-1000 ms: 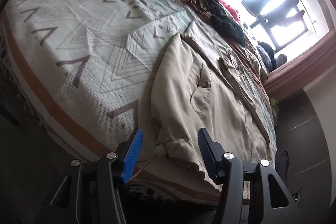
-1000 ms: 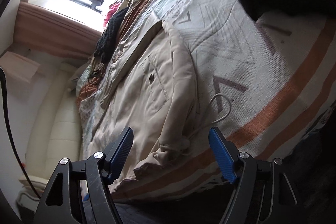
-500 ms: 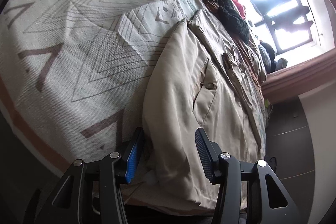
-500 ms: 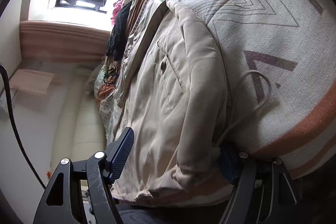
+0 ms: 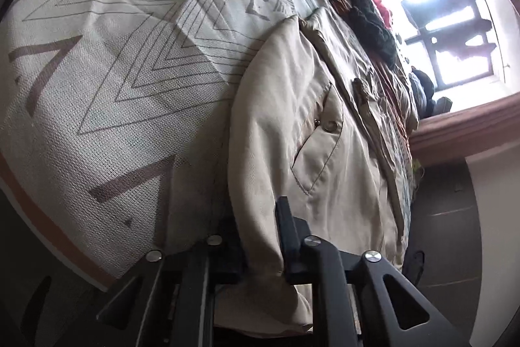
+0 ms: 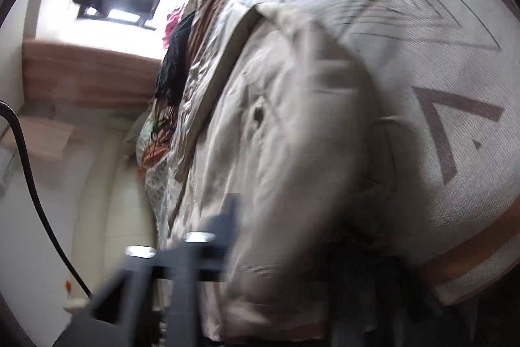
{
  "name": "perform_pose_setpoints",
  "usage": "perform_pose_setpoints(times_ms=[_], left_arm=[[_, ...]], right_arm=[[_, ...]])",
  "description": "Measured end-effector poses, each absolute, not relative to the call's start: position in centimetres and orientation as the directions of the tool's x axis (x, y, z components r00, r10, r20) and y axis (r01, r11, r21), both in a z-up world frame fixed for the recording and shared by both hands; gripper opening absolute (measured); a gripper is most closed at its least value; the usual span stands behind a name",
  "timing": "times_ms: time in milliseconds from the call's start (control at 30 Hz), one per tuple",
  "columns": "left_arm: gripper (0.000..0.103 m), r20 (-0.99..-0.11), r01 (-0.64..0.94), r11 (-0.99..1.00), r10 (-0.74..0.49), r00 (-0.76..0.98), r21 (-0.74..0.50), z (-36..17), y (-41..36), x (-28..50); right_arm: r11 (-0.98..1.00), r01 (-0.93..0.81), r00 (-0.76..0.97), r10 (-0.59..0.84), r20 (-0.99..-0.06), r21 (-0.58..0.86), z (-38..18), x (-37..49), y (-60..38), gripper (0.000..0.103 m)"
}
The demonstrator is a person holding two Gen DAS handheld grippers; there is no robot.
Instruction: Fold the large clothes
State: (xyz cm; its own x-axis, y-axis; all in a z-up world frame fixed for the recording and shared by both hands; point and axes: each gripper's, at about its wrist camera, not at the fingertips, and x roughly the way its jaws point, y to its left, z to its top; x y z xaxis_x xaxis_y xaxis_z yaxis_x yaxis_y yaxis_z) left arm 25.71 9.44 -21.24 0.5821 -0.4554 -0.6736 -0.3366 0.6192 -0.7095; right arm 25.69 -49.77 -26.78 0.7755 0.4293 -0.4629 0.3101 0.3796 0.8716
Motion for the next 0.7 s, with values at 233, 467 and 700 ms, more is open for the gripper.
perform_pose_setpoints(times_ms=[233, 467, 700], left_arm=[[0.008, -0.578, -0.279, 0.561, -0.473, 0.665, -0.779, -17.5, 10.2, 24.0], [0.008, -0.490, -0.207, 0.537, -0.462, 0.740, -0.818, -11.6, 11.0, 21.1], [0.007, -0.410, -0.115, 0.540, -0.466, 0.784, -0.834, -4.5, 11.3, 17.4]], right_arm=[[0.425, 0.199, 0.854, 0.366, -0.369, 0.883, -21.9, 23.5, -50.1, 0.010], [0.438, 0.065, 0.891, 0.380, -0.250, 0.896, -15.2, 21.3, -49.1, 0.009], [0.436, -0.024, 0.910, 0.382, -0.161, 0.900, -9.4, 17.2, -48.4, 0.009]])
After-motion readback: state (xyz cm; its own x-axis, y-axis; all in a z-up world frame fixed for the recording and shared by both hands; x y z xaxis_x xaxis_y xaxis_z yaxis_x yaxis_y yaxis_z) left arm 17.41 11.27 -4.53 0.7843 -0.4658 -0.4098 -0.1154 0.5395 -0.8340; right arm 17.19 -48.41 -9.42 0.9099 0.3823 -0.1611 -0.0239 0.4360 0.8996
